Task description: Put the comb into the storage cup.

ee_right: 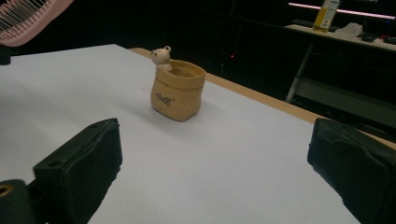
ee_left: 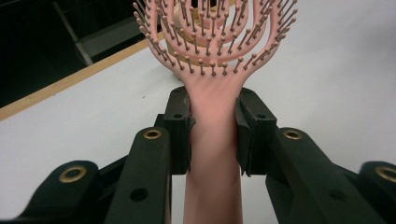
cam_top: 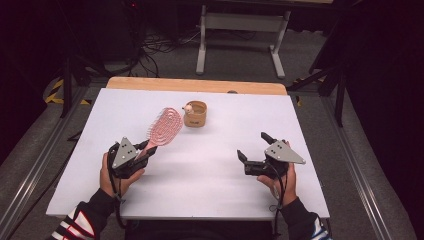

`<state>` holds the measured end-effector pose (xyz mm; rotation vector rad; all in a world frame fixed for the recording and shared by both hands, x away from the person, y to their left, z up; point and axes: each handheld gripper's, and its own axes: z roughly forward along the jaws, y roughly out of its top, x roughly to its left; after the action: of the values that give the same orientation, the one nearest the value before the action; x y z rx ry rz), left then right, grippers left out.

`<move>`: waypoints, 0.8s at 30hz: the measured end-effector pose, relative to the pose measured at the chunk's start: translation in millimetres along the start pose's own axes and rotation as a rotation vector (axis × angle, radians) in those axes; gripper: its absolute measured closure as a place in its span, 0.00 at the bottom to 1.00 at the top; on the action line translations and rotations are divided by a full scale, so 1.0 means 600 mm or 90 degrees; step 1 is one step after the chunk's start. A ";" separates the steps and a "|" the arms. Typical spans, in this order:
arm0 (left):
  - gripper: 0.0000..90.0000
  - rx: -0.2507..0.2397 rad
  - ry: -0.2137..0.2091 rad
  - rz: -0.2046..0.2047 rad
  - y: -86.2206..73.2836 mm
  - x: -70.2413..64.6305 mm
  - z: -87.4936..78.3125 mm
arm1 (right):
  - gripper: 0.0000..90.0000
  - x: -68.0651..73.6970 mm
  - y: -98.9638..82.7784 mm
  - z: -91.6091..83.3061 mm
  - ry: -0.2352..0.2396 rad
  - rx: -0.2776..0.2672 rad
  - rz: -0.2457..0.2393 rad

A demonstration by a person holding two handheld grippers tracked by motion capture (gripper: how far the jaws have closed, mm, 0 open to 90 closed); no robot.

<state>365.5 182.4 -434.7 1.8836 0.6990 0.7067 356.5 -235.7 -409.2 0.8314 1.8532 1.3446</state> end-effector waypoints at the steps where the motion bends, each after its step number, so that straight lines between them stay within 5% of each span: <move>1: 0.78 -0.005 -0.001 -0.002 0.001 -0.001 0.003 | 0.04 0.004 0.007 0.006 0.006 -0.009 0.003; 24: 0.78 -0.037 -0.036 0.014 0.030 -0.067 0.076 | 0.03 0.068 0.065 0.055 0.075 -0.050 0.029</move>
<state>374.6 120.2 -441.7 1.8534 0.6170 0.6784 365.0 -175.4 -385.6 0.7728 1.8679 1.5142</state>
